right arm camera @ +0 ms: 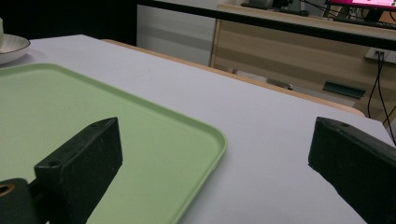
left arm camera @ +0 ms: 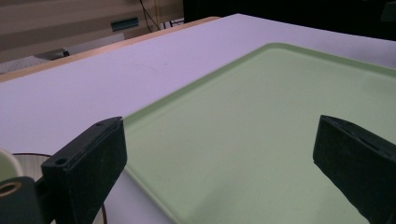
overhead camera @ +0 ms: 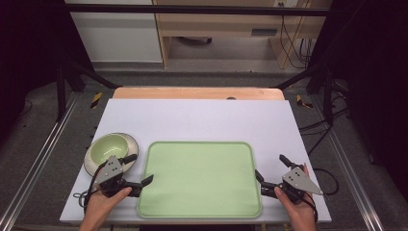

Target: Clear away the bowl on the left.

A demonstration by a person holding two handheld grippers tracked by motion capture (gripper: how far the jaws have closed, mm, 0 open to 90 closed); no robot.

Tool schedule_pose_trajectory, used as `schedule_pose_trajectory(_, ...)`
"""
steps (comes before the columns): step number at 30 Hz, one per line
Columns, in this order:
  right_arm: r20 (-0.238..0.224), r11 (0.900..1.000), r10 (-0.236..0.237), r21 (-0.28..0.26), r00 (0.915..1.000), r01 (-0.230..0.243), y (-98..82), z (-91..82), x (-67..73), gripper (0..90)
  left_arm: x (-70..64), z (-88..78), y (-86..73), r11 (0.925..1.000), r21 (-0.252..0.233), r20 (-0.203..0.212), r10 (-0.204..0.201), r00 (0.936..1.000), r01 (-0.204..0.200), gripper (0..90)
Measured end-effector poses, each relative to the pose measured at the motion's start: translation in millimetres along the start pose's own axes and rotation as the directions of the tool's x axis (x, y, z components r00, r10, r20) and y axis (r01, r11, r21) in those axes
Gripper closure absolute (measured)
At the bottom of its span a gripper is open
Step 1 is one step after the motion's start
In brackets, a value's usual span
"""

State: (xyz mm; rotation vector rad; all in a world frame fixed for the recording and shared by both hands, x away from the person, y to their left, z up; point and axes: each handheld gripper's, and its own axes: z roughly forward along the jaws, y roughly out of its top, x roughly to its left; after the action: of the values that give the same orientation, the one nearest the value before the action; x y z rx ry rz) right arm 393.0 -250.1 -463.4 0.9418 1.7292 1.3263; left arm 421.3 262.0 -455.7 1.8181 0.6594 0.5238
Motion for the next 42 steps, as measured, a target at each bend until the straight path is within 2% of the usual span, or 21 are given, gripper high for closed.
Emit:
schedule_pose_trajectory(3, 0.000, 1.000, 0.001, 0.002, 1.0000, -0.001, -0.1, 0.6, 0.1, 3.1, 0.7, -0.3, 0.7, 0.9999, -0.007, 0.007, -0.011, 0.9999, 0.011, 3.0)
schedule_pose_trajectory(7, 0.003, 1.000, 0.008, -0.007, 1.0000, -0.008, 1.0, 0.4, -1.1, 3.1, 4.5, -4.5, 4.4, 0.9981, -0.044, 0.016, -0.043, 0.9990, 0.043, 3.2)
schedule_pose_trajectory(14, 0.010, 1.000, 0.019, -0.011, 0.9998, -0.019, 2.1, 0.5, -2.0, 3.1, 11.4, -12.1, 4.3, 0.9951, -0.065, -0.004, -0.075, 0.9972, 0.075, 3.5)
schedule_pose_trajectory(18, 0.013, 1.000, 0.014, -0.010, 0.9998, -0.014, 2.7, -1.7, -0.7, 3.1, 13.3, -18.0, 8.7, 0.9948, -0.074, -0.025, -0.073, 0.9970, 0.071, 4.0)
schedule_pose_trajectory(21, 0.019, 1.000, 0.014, -0.012, 0.9997, -0.014, 2.6, -4.0, -1.1, 3.0, 17.3, -25.0, 14.5, 0.9946, -0.078, -0.065, -0.073, 0.9952, 0.068, 4.6)
schedule_pose_trajectory(23, 0.027, 1.000, 0.017, -0.012, 0.9995, -0.017, 2.1, -5.5, -2.3, 3.1, 24.0, -32.1, 21.8, 0.9928, -0.079, -0.107, -0.098, 0.9893, 0.090, 5.2)
schedule_pose_trajectory(24, 0.028, 1.000, 0.020, -0.015, 0.9994, -0.020, 1.8, -5.6, -2.8, 3.1, 24.0, -32.1, 21.8, 0.9928, -0.079, -0.107, -0.098, 0.9893, 0.090, 5.6)
schedule_pose_trajectory(25, 0.028, 1.000, 0.022, -0.015, 0.9994, -0.021, 1.8, -5.7, -3.2, 3.1, 30.2, -35.5, 28.4, 0.9956, -0.048, -0.155, -0.086, 0.9841, 0.080, 6.0)
schedule_pose_trajectory(26, 0.028, 1.000, 0.024, -0.018, 0.9993, -0.024, 1.7, -5.6, -3.4, 3.1, 30.2, -35.5, 28.4, 0.9956, -0.048, -0.155, -0.086, 0.9841, 0.080, 6.2)
schedule_pose_trajectory(27, 0.027, 1.000, 0.026, -0.017, 0.9993, -0.025, 1.7, -5.6, -3.5, 3.0, 38.0, -39.3, 34.9, 0.9975, -0.013, -0.190, -0.071, 0.9793, 0.070, 6.4)
schedule_pose_trajectory(28, 0.026, 1.000, 0.025, -0.018, 0.9994, -0.024, 1.6, -5.4, -3.4, 3.1, 42.3, -41.6, 37.9, 0.9976, -0.003, -0.206, -0.069, 0.9761, 0.070, 6.7)
schedule_pose_trajectory(29, 0.026, 1.000, 0.025, -0.018, 0.9994, -0.024, 1.6, -5.4, -3.4, 3.1, 42.3, -41.6, 37.9, 0.9976, -0.003, -0.206, -0.069, 0.9761, 0.070, 6.8)
schedule_pose_trajectory(31, 0.023, 1.000, 0.026, -0.017, 0.9994, -0.026, 2.0, -4.6, -2.8, 3.2, 57.4, -49.7, 47.1, 0.9958, 0.012, -0.238, -0.085, 0.9675, 0.091, 7.1)
schedule_pose_trajectory(32, 0.023, 1.000, 0.025, -0.017, 0.9994, -0.024, 2.1, -4.3, -2.6, 3.2, 57.4, -49.7, 47.1, 0.9958, 0.012, -0.238, -0.085, 0.9675, 0.091, 7.1)
schedule_pose_trajectory(33, 0.023, 1.000, 0.025, -0.017, 0.9994, -0.024, 2.1, -4.3, -2.6, 3.2, 63.5, -53.2, 50.6, 0.9945, 0.008, -0.243, -0.099, 0.9650, 0.104, 7.1)
schedule_pose_trajectory(34, 0.019, 1.000, 0.017, -0.017, 0.9997, -0.017, 2.4, -3.8, -2.3, 3.2, 71.3, -57.8, 54.8, 0.9921, -0.021, -0.237, -0.125, 0.9635, 0.124, 7.1)
schedule_pose_trajectory(37, 0.024, 1.000, 0.020, -0.022, 0.9995, -0.019, 2.9, -3.9, -2.7, 3.2, 79.4, -61.9, 57.8, 0.9914, -0.021, -0.245, -0.130, 0.9607, 0.129, 7.1)
schedule_pose_trajectory(38, 0.025, 1.000, 0.021, -0.019, 0.9995, -0.021, 2.7, -4.1, -3.0, 3.2, 87.9, -64.8, 59.0, 0.9898, -0.012, -0.261, -0.140, 0.9552, 0.142, 7.1)
schedule_pose_trajectory(39, 0.026, 1.000, 0.018, -0.017, 0.9995, -0.018, 2.2, -4.1, -3.3, 3.2, 87.9, -64.8, 59.0, 0.9898, -0.012, -0.261, -0.140, 0.9552, 0.142, 7.3)
schedule_pose_trajectory(40, 0.027, 1.000, 0.019, -0.014, 0.9995, -0.019, 2.0, -4.2, -3.1, 3.2, 92.0, -65.3, 59.2, 0.9882, -0.006, -0.275, -0.149, 0.9499, 0.153, 7.7)
schedule_pose_trajectory(42, 0.028, 1.000, 0.019, -0.013, 0.9994, -0.019, 2.1, -4.3, -2.9, 3.2, 104.3, -66.0, 56.9, 0.9803, 0.012, -0.333, -0.182, 0.9253, 0.197, 8.2)
